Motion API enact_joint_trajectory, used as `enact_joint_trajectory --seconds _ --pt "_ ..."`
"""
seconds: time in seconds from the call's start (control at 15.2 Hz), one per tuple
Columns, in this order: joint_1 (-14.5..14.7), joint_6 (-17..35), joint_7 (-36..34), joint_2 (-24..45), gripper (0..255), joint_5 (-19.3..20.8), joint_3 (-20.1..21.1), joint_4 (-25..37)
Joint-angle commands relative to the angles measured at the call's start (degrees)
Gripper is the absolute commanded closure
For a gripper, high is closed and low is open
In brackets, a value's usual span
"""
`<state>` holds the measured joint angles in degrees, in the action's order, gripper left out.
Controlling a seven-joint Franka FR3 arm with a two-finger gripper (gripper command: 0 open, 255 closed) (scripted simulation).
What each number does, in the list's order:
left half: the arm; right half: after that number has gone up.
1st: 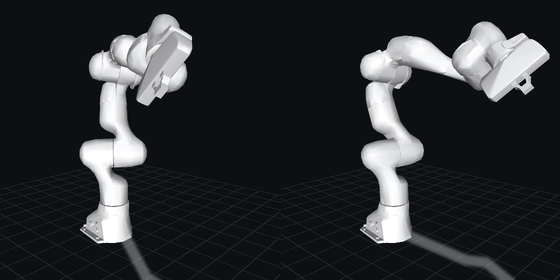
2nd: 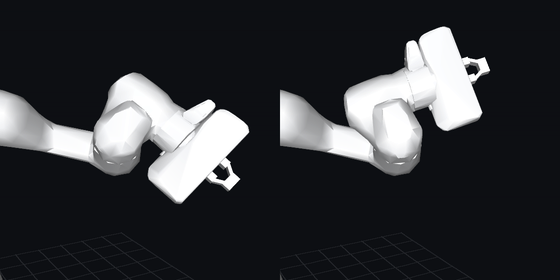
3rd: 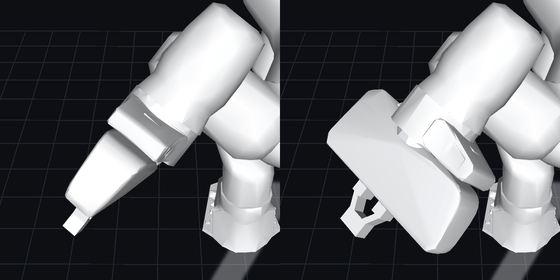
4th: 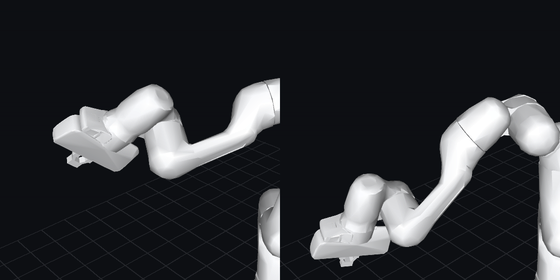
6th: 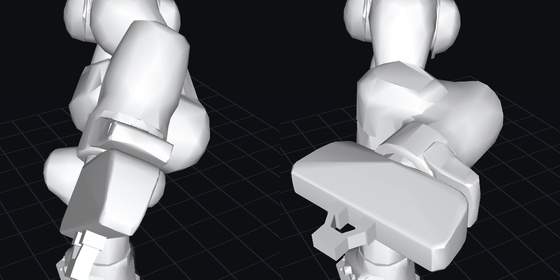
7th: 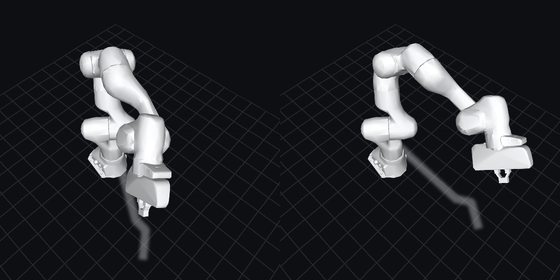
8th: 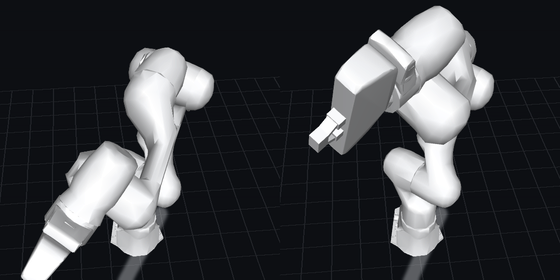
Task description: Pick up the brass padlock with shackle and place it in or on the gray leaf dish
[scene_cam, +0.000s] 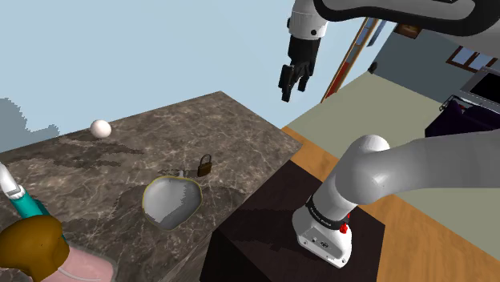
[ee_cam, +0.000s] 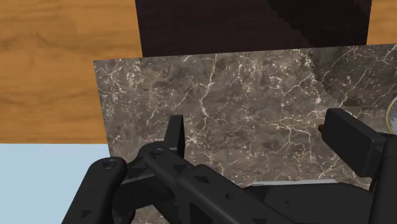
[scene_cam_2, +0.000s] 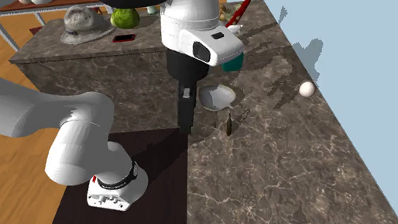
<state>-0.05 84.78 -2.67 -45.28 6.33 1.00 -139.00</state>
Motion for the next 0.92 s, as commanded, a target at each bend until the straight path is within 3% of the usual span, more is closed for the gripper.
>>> enact_joint_trajectory --seconds 0.0,0.86 --pt "0.0 0.0 0.0 0.0 0 0.0 0.0 0.0" --pt "4.4 21.5 -6.9 18.8 0 -7.8 5.8 -4.5"
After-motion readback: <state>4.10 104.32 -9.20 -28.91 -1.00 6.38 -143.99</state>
